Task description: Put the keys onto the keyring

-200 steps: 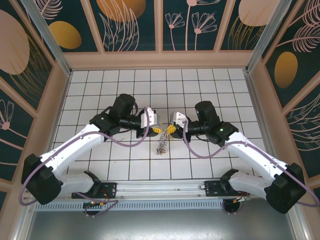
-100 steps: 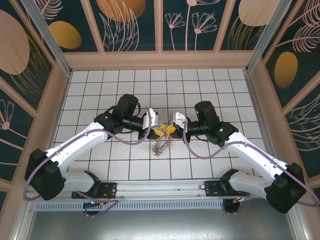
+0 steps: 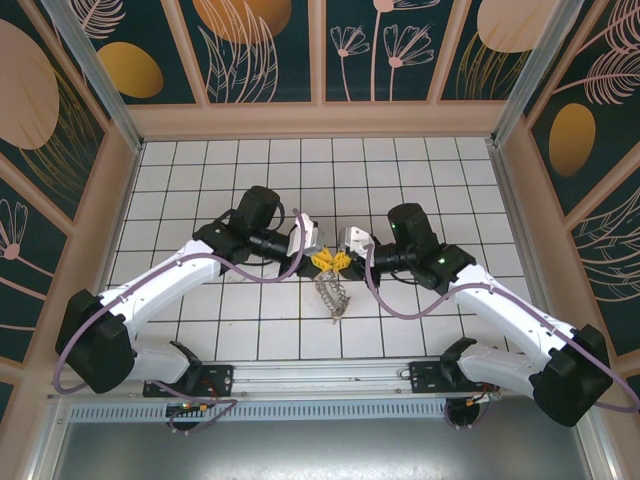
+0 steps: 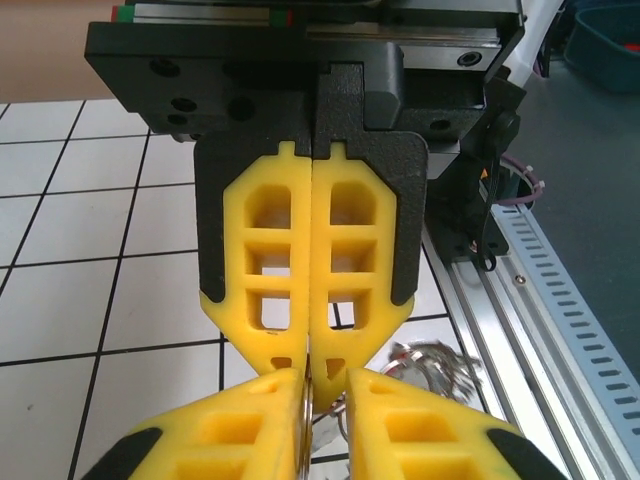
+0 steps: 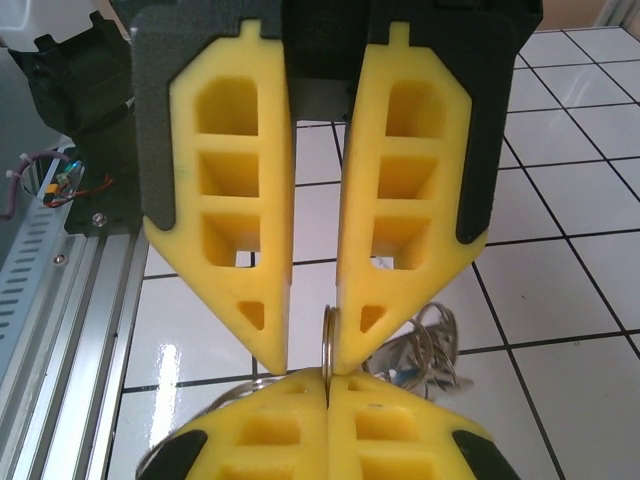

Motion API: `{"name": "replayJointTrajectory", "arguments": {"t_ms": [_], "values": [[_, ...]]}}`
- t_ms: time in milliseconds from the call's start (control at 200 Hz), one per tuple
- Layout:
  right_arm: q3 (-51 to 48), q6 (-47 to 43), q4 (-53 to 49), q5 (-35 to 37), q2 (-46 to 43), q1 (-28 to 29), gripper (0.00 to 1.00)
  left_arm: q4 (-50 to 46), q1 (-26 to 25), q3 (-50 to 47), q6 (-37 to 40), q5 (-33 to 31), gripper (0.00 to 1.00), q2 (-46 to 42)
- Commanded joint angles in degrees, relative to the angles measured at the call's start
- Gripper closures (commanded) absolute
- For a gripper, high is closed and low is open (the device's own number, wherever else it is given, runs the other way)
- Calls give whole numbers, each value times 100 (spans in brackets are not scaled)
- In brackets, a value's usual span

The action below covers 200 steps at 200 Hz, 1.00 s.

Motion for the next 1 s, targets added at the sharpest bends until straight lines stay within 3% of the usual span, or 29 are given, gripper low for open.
{"name": "replayJointTrajectory", "arguments": {"t_ms": [0, 190, 425, 526, 746, 816, 886, 996], "values": [[221, -25, 289, -179, -206, 8, 100, -310, -32, 225, 177, -80, 78, 56], [212, -25, 248, -184, -225, 8, 100, -545, -37, 250, 226, -637, 78, 25], [202, -12, 252, -186, -226, 4, 100, -627, -30, 250, 200, -861, 79, 18], [201, -2, 232, -186, -231, 8, 100, -588, -38, 227, 243, -809, 87, -15], [136, 87, 380, -144, -212, 17, 100, -62, -35, 150, 175, -234, 100, -115], [104, 117, 420, -83, -218, 15, 100, 234, -38, 79, 140, 38, 100, -165], [85, 118, 386, -38, -257, 17, 87, 516, -31, 46, 52, 378, 100, -211], [48, 76, 201, 4, -389, -1, 83, 1202, -32, -136, -391, 687, 100, -304]]}}
